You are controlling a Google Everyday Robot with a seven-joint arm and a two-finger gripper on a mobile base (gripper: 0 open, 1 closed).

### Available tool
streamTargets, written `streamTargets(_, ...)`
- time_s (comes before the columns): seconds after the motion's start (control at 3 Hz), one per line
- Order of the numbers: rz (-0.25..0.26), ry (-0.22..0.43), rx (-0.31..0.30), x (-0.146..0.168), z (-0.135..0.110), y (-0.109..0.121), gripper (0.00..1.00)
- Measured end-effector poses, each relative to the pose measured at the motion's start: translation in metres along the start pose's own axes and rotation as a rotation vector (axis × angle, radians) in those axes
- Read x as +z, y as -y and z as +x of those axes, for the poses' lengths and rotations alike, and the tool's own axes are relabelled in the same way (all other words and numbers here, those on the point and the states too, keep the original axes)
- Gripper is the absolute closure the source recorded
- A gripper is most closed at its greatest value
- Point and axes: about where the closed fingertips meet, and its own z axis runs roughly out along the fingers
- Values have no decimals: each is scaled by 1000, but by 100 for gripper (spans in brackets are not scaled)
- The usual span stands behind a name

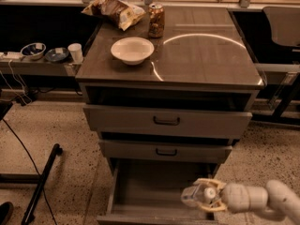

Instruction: Pick blue plastic bottle from bottom drawer and place on counter

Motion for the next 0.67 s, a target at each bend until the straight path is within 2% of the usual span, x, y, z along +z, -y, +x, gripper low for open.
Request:
streamTargets(0.33, -6, -110, 51, -35, -70, 56, 100)
streamTargets(0.67, 54, -159, 124, -42, -106, 126, 100)
